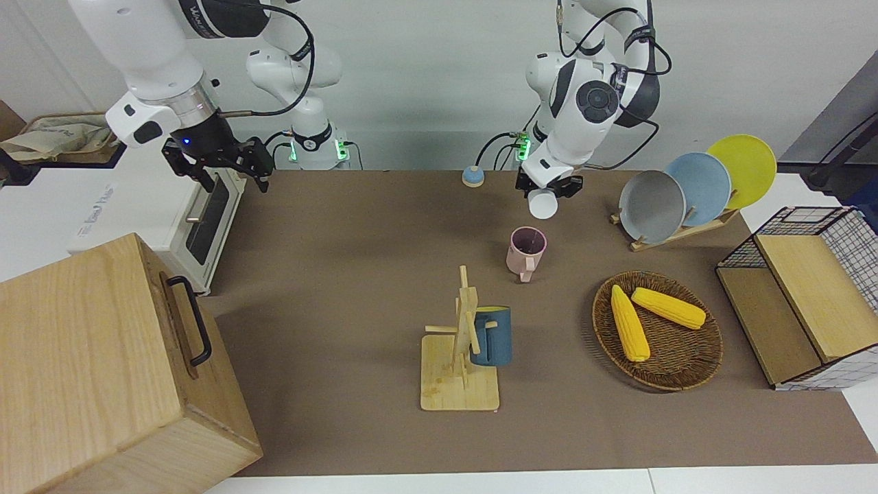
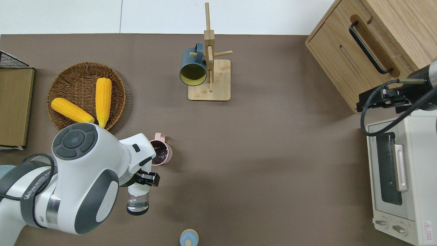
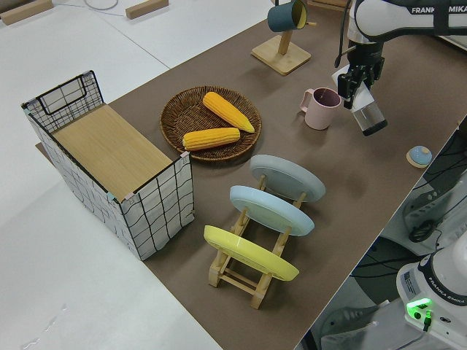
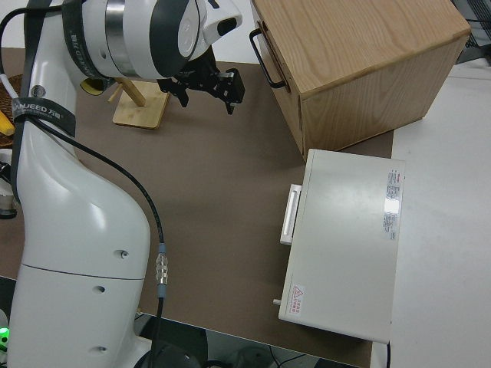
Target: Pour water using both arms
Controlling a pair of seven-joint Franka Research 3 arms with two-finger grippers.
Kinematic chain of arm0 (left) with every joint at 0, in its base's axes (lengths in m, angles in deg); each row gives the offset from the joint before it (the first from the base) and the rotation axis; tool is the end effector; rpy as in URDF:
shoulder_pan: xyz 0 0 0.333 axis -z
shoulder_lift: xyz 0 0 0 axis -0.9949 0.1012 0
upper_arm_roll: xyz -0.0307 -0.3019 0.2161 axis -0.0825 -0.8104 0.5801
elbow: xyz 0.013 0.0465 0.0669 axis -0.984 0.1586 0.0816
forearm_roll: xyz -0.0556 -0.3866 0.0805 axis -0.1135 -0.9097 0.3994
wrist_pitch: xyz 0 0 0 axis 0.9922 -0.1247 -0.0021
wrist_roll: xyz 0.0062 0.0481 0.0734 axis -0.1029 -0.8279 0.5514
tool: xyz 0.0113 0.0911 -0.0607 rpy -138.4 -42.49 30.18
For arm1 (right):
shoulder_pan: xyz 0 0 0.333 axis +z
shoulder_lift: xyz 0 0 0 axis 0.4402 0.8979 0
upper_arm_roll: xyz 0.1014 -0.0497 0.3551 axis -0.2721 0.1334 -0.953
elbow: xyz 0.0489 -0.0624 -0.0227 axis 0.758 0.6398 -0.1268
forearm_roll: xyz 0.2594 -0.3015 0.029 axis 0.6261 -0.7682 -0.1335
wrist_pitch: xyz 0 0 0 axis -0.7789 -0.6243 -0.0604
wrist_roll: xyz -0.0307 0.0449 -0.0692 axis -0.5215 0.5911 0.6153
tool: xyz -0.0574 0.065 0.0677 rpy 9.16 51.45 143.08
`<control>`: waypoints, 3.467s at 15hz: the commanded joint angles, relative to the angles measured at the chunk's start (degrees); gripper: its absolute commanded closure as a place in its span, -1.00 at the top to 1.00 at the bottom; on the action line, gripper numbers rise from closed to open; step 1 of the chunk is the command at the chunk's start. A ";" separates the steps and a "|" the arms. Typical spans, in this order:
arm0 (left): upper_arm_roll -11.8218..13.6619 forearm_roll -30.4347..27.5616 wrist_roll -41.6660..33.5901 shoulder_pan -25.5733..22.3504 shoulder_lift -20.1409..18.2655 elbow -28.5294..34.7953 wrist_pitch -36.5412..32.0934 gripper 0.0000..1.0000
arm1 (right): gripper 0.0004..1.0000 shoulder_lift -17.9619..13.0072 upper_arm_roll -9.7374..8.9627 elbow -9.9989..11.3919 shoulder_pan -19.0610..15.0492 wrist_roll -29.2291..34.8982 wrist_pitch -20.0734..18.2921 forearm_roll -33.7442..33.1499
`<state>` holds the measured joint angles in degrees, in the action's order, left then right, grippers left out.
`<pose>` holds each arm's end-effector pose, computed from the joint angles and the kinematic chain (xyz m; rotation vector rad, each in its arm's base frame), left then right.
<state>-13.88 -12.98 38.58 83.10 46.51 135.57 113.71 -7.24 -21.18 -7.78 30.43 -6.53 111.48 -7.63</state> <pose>0.4518 -0.1704 0.4900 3.0593 -0.3363 -0.3462 0.6098 0.0194 0.6915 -3.0971 0.1056 0.0877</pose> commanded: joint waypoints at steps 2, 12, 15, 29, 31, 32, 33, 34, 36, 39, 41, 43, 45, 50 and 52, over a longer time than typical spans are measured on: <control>0.21 -2.37 -2.07 0.13 -10.16 10.60 11.42 -1.00 | 0.99 -1.25 -0.15 1.65 -0.36 -1.06 0.27 0.56; 0.21 -5.45 -3.40 1.01 -17.37 23.35 31.21 -1.00 | 0.99 -1.25 -0.15 1.65 -0.36 -1.06 0.27 0.56; 2.14 -5.45 -3.40 -1.10 -17.63 23.27 36.29 -1.00 | 0.99 -1.25 -0.15 1.56 -0.36 -1.06 0.27 0.56; 3.55 -4.48 -13.58 -19.72 -6.13 0.97 49.85 -1.00 | 0.99 -1.25 -0.15 1.56 -0.36 -1.06 0.27 0.56; 3.55 -4.66 -15.79 -21.66 -3.06 -4.13 49.41 -1.00 | 0.99 -1.25 -0.15 1.56 -0.36 -1.06 0.27 0.56; 3.55 -4.48 -16.75 -22.71 -1.39 -6.94 48.54 -1.00 | 0.99 -1.25 -0.15 1.56 -0.36 -1.06 0.27 0.56; 3.55 -4.48 -17.89 -23.94 0.28 -9.66 47.23 -1.00 | 0.99 -1.25 -0.15 1.56 -0.36 -1.06 0.27 0.56; 3.55 -4.48 -19.38 -25.00 1.86 -12.74 45.91 -1.00 | 0.99 -1.25 -0.15 1.56 -0.36 -0.97 0.27 0.56; 3.64 -4.57 -21.59 -26.76 4.77 -17.76 42.83 -1.00 | 0.99 -1.25 -0.15 1.56 -0.36 -1.06 0.27 0.56; 3.64 -5.36 -26.15 -30.62 9.25 -24.26 41.85 -1.00 | 0.99 -1.25 -0.15 1.65 -0.36 -1.06 0.27 0.56; 3.72 -5.45 -27.22 -32.12 12.67 -28.57 40.63 -1.00 | 0.99 -1.25 -0.15 1.56 -0.36 -0.97 0.27 0.56; 3.81 -6.32 -28.18 -33.44 15.49 -31.04 39.74 -1.00 | 0.99 -1.25 -0.15 1.56 -0.36 -1.06 0.27 0.56; 3.81 -8.08 -30.63 -34.76 17.78 -33.15 39.65 -1.00 | 0.99 -1.25 -0.15 1.56 -0.36 -1.06 0.27 0.56; 3.72 -18.25 -44.50 -40.46 21.65 -34.48 39.65 -1.00 | 0.99 -1.25 -0.15 1.56 -0.36 -1.06 0.27 0.56; 3.81 -23.70 -51.36 -41.97 21.65 -33.69 39.65 -1.00 | 0.99 -1.25 -0.15 1.56 -0.36 -1.06 0.27 0.56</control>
<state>-9.46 -29.89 -3.69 44.07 67.28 104.15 154.52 -7.25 -21.18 -7.78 30.43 -6.53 111.48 -7.63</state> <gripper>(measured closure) 0.366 0.004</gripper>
